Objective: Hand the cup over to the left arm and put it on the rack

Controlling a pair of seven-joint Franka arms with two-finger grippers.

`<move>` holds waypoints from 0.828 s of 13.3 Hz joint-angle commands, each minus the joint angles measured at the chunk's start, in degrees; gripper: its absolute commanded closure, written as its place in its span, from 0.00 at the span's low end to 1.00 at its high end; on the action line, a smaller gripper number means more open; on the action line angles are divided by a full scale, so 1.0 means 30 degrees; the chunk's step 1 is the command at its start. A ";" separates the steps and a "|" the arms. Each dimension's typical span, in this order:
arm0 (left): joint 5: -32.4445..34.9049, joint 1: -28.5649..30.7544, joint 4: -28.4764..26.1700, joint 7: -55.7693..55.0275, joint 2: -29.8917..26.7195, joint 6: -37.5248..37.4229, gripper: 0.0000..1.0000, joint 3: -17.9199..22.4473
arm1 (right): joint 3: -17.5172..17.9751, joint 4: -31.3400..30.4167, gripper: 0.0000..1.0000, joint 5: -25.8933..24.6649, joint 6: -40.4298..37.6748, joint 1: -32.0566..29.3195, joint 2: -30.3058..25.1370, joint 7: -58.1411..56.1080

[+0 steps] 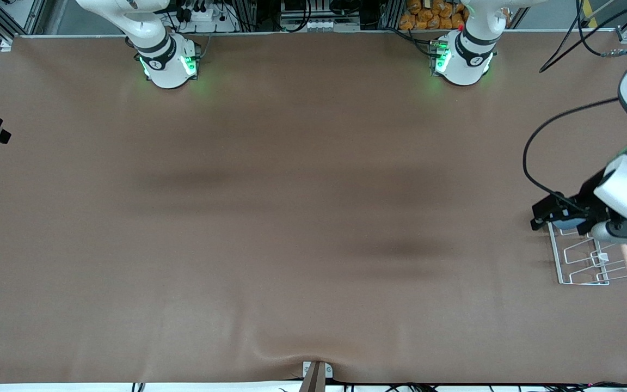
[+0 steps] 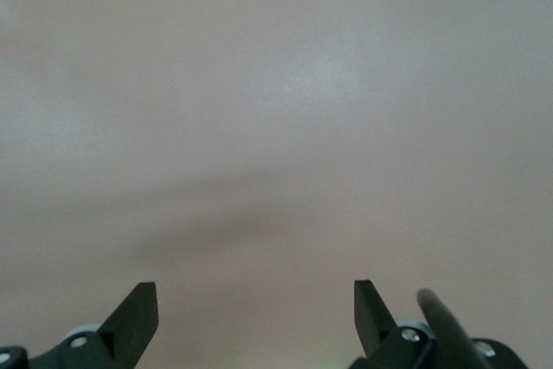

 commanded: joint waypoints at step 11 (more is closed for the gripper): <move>-0.0159 -0.1094 -0.2959 -0.2127 -0.4556 -0.1774 0.00 0.0380 | 0.0141 -0.0137 0.00 -0.0254 -0.0058 0.0036 -0.0237 0.0202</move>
